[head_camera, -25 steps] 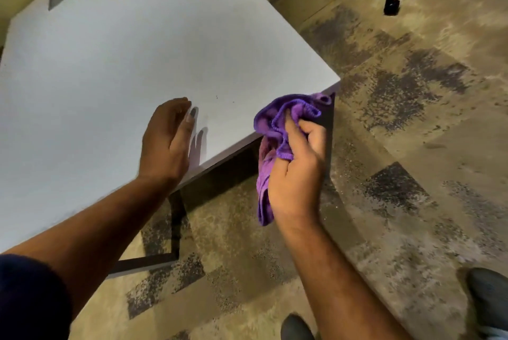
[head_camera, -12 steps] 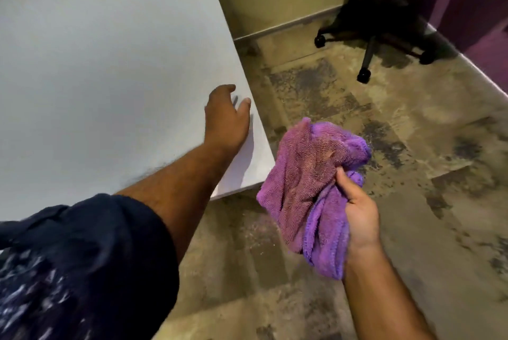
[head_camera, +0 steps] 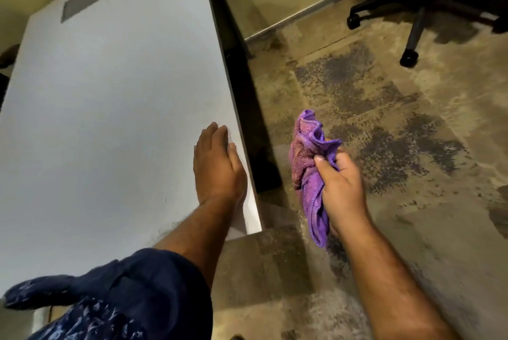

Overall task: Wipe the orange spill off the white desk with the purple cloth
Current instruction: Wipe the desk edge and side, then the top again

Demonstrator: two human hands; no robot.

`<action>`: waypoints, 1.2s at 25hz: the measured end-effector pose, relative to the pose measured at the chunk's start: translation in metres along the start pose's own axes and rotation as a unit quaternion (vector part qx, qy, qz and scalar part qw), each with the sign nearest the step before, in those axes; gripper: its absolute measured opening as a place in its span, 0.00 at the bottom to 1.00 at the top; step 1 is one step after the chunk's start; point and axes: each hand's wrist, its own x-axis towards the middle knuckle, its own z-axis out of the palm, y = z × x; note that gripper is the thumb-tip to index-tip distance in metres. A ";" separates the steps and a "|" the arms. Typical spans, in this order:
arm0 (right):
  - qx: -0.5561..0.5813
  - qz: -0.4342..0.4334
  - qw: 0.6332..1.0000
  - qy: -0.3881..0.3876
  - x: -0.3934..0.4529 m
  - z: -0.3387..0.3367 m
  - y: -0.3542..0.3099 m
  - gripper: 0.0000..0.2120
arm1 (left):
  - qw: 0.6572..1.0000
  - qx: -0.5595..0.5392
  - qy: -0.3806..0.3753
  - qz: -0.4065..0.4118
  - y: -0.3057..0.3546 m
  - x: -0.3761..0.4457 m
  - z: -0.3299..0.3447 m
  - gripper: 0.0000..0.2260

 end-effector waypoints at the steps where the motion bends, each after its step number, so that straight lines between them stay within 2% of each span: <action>1: -0.010 0.007 1.000 -0.020 0.007 0.002 0.002 0.15 | 1.000 0.004 -0.002 -0.008 0.000 0.000 0.001 0.20; 8: -0.016 0.066 0.987 -0.145 0.057 0.042 0.010 0.18 | 0.999 0.020 -0.007 -0.031 0.006 0.002 0.000 0.20; 17: -0.049 0.005 0.980 -0.194 0.165 0.178 -0.016 0.26 | 1.000 0.022 0.009 -0.014 0.004 0.003 0.001 0.20; 21: -0.096 -0.017 0.984 -0.149 0.128 0.154 0.005 0.28 | 1.000 -0.027 0.005 0.001 -0.001 0.006 0.002 0.19; 23: -0.098 -0.022 0.983 -0.156 0.098 0.129 0.016 0.30 | 0.991 -0.135 0.017 -0.013 -0.007 0.008 -0.002 0.19; 25: -0.097 -0.012 0.980 -0.173 0.066 0.100 0.023 0.30 | 0.967 -0.251 0.042 -0.024 -0.014 0.003 -0.003 0.20; 26: -0.087 -0.013 0.980 -0.181 0.050 0.089 0.026 0.29 | 0.959 -0.276 0.057 -0.023 -0.016 0.003 -0.005 0.19; 30: -0.091 -0.017 0.978 -0.186 -0.012 0.045 0.039 0.29 | 0.955 -0.289 0.060 -0.035 -0.006 0.000 -0.008 0.19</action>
